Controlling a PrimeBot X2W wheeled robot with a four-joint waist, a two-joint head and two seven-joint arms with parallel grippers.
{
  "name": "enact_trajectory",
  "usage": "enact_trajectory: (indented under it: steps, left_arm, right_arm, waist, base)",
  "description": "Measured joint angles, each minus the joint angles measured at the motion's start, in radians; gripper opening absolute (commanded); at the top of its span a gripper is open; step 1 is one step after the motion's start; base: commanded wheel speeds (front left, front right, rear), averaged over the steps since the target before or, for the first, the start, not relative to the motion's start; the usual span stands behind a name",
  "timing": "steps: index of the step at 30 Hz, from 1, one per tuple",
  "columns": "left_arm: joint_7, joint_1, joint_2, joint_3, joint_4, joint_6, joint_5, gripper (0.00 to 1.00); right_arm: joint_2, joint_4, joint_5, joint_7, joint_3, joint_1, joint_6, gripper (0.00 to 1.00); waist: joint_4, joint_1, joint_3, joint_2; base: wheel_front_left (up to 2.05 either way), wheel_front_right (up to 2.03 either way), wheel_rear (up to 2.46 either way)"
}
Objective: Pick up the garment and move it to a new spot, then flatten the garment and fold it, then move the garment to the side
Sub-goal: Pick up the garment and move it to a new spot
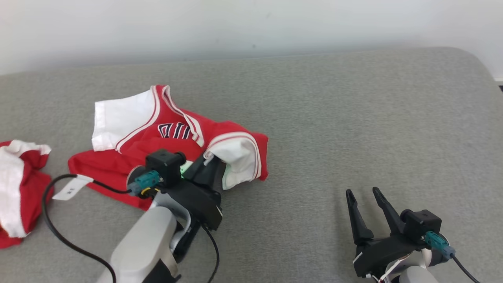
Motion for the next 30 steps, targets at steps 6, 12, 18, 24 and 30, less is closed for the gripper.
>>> enact_trajectory:
  steps: [6,12,18,24,30]
  left_arm:
    - [0.000,0.028,-0.017,-0.068,-0.028,0.000,-0.028,0.00]
    - [-0.001,0.040,-0.021,-0.190,-0.063,0.000,-0.064,0.00]
    - [-0.001,0.042,-0.020,-0.243,0.017,0.000,-0.059,1.00]
    - [-0.001,0.077,-0.019,-0.174,0.049,0.001,-0.014,1.00]
    - [-0.001,0.156,-0.020,-0.044,0.015,0.027,0.084,1.00]
  right_arm:
    - [0.007,0.002,0.002,0.000,0.008,-0.003,0.000,1.00]
    - [0.004,0.010,0.010,0.000,0.009,-0.004,0.000,1.00]
    - [0.003,0.011,0.011,0.000,-0.004,-0.002,0.000,1.00]
    - [0.008,0.007,0.010,0.000,-0.014,0.002,0.000,1.00]
    - [0.015,-0.011,0.001,0.000,-0.015,0.004,0.000,1.00]
  waist:
    - [-0.061,0.0000,-0.005,0.0000]
    - [-0.119,0.0000,-0.004,0.0000]
    - [-0.146,0.0000,-0.005,0.0000]
    - [-0.120,0.0001,-0.014,0.0000]
    - [-0.085,0.0001,-0.032,0.0000]
  base:
    - [0.00,0.00,0.00]
    - [0.00,0.00,0.00]
    - [0.00,0.00,0.00]
    - [0.00,0.00,0.00]
    - [0.00,0.00,0.00]
